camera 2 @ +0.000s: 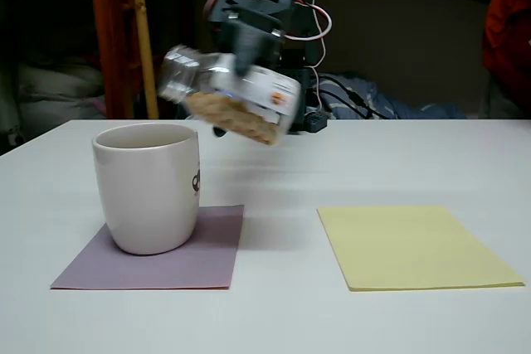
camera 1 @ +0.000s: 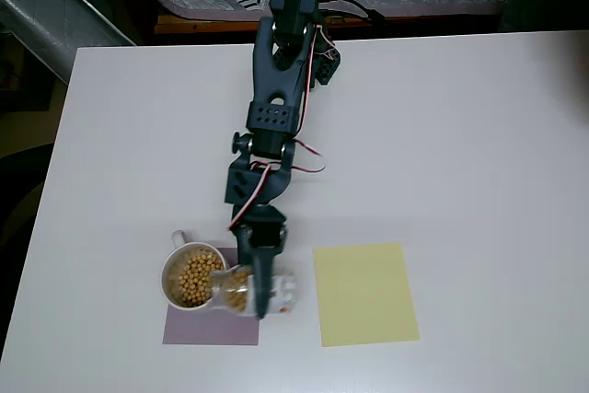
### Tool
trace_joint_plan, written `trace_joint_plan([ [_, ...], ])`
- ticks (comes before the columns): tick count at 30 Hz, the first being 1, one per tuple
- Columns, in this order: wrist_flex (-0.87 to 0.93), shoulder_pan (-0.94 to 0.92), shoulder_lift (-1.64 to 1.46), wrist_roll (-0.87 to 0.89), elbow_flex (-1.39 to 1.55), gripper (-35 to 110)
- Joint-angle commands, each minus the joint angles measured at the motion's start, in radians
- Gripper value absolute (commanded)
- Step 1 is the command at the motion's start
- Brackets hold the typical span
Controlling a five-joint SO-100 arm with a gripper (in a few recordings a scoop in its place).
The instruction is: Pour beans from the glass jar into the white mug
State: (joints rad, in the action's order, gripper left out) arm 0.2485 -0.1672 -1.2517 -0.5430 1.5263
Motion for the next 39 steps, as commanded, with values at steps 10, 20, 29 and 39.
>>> trace_joint_plan([
  [10,-0.442,0.081,-0.465,-0.601,0.676,6],
  [20,-0.943,0.204,-0.359,-0.922,1.012,10],
  [29,-1.094,0.27,-0.037,-0.996,0.781,8],
  [39,-1.111,0.35,0.256,-1.017,0.456,7],
])
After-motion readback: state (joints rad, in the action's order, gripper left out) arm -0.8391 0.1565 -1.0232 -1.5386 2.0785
